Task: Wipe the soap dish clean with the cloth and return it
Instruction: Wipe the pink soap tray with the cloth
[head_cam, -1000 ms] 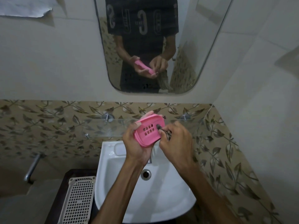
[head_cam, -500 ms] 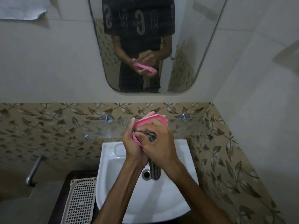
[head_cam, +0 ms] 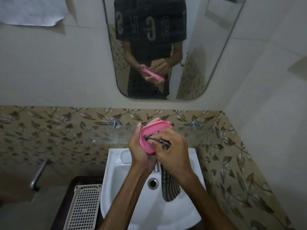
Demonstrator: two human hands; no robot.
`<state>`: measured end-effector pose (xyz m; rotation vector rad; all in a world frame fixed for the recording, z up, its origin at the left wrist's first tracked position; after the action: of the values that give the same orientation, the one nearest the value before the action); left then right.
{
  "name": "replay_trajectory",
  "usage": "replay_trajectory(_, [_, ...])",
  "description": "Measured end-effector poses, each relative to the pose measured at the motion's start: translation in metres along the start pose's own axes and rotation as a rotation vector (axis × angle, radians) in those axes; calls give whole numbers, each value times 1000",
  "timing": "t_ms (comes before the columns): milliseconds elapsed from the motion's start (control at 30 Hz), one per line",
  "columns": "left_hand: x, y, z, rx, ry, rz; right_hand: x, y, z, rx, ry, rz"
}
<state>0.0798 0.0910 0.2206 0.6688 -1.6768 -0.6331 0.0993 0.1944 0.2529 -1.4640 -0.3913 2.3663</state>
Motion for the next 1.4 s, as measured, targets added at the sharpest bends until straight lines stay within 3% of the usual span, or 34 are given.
replay_trajectory(133, [0,3,2,-27,33,34,-9,6,-4,7,-58,16])
replay_trajectory(300, [-9,5,2,11,71,-48,-7,11,20,155,-97,-100])
replay_trajectory(500, [-3,2,-2,65,100,46,16,-4,28,268,22,-293])
replay_trajectory(700, [1,3,-1,72,178,92,25,-5,9,138,183,-433])
replay_trajectory(900, [-8,-3,1,59,177,82,26,-10,-8,-56,434,-44])
replay_trajectory(1000, [-10,-3,3,89,174,67,16,1,-17,-130,346,126])
replay_trajectory(1133, [-11,-2,1,96,116,30,13,8,-13,-111,175,132])
replay_trajectory(1267, [-13,-2,-3,66,64,-52,19,7,-4,70,20,-8])
replay_trajectory(1400, [-9,-2,-8,45,74,9,34,1,-10,200,101,-168])
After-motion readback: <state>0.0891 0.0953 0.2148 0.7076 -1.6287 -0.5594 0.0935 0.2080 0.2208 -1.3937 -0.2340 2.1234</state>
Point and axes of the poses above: each hand's wrist, its own z-axis towards the middle knuckle, its own y-axis out of the palm, x = y × z, the point moved 1 cm from there along z, towards the middle knuckle, and after that the axes turned 6 degrees about z, right-handed, at the moved point
